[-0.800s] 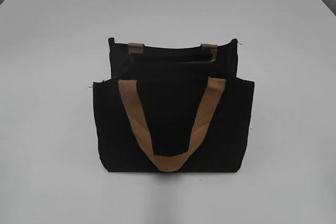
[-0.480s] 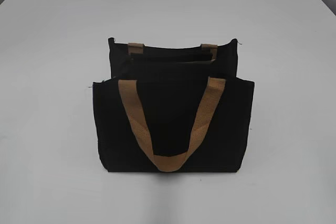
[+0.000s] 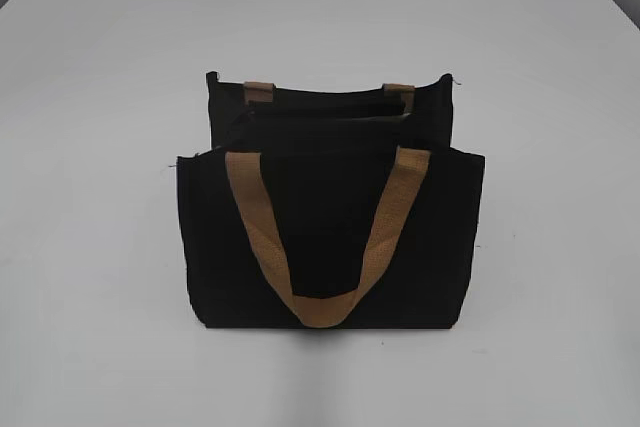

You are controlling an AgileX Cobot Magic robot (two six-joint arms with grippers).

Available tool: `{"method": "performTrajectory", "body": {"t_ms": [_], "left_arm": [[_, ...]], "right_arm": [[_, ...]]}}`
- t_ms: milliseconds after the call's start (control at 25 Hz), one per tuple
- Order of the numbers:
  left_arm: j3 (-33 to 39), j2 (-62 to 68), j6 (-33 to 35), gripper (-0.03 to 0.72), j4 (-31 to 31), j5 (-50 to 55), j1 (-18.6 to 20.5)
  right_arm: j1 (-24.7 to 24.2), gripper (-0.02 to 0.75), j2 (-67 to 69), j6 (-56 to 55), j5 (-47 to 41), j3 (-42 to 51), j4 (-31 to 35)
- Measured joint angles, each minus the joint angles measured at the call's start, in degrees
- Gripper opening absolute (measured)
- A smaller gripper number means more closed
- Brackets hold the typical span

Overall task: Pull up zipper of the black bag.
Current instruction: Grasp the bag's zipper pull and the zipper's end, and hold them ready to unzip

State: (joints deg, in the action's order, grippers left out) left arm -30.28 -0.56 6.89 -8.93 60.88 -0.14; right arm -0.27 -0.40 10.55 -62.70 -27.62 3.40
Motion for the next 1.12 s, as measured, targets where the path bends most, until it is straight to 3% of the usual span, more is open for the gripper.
{"method": "performTrajectory", "body": {"t_ms": [520,720,920,1120], "left_arm": [[-0.6,2.2,0.0,0.239,-1.5,-2.7,0.0],[-1.2,8.0,0.1,0.239,-5.9,-19.4,0.0],[-1.2,20.5,8.0,0.286,-11.9,-35.3,0.0],[-1.2,37.2,13.1,0.353,-18.0,-46.4,-1.5]], "right_arm": [[0.0,0.321,0.0,0.0,0.0,0.0,0.0],[0.0,0.321,4.5,0.0,1.0,-0.5,0.2],[0.4,0.321,13.2,0.0,12.3,-1.2,1.6],[5.6,0.321,20.9,3.9,22.8,-2.0,1.7]]}}
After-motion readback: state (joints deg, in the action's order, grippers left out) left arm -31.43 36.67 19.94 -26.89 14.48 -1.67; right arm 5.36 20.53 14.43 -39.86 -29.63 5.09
